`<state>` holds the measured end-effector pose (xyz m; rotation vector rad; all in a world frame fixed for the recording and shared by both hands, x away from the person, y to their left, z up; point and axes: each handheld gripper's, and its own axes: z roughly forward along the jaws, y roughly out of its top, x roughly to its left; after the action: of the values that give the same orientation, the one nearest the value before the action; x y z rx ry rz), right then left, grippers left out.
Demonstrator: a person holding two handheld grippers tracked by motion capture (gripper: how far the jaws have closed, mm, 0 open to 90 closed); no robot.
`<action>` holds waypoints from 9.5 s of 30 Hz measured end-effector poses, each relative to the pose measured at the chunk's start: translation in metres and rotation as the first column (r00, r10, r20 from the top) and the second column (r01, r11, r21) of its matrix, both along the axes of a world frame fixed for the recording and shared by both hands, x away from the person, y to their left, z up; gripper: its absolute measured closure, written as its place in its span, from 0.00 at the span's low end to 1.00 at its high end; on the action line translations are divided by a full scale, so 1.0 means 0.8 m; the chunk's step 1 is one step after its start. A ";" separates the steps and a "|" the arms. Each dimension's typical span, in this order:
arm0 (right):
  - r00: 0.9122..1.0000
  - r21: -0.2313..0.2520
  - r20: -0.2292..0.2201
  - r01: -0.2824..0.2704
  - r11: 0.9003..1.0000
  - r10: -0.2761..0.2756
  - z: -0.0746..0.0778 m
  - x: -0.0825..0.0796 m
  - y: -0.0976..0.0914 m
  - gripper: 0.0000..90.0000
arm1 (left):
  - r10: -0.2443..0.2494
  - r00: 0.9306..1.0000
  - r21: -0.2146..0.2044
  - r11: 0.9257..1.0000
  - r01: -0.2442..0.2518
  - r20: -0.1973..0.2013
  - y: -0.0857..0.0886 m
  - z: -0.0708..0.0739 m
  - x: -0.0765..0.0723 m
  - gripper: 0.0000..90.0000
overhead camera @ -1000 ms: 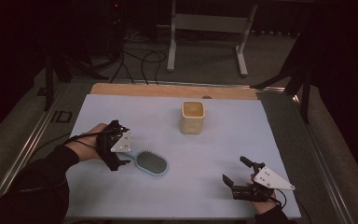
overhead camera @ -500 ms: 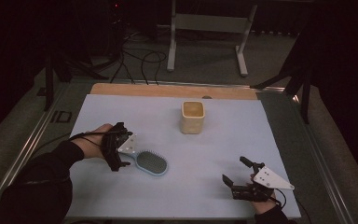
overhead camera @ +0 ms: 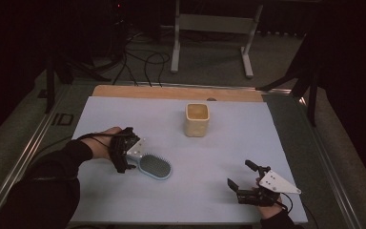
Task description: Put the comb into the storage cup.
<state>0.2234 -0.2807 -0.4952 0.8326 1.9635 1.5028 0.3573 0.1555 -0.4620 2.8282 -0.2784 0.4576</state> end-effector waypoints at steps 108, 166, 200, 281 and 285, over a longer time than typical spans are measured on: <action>1.000 0.014 -0.015 0.005 1.000 -0.004 0.000 -0.001 -0.002 0.09 | 0.029 0.994 -0.169 0.985 -0.047 -0.102 0.007 0.030 0.022 0.79; 1.000 0.021 -0.018 0.011 1.000 -0.011 0.002 -0.001 -0.002 0.09 | 0.221 0.959 -0.669 0.687 -0.282 -0.178 -0.003 0.100 0.039 0.79; 1.000 0.020 -0.018 0.010 1.000 -0.010 0.001 0.000 -0.001 0.09 | 0.417 0.892 -0.807 0.459 -0.371 -0.173 -0.060 0.117 0.045 0.79; 1.000 0.046 -0.008 0.001 0.999 -0.001 0.004 -0.001 -0.005 0.09 | 0.479 0.847 -0.925 0.163 -0.343 -0.230 -0.201 0.120 0.099 0.79; 1.000 0.048 -0.010 0.002 0.999 -0.002 0.004 -0.001 -0.005 0.09 | 0.486 0.839 -0.924 0.146 -0.354 -0.245 -0.201 0.110 0.105 0.79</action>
<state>0.2225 -0.2848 -0.4920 0.8636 1.9398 1.5528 0.4411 -0.0053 -0.3737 1.5504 0.6527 0.6113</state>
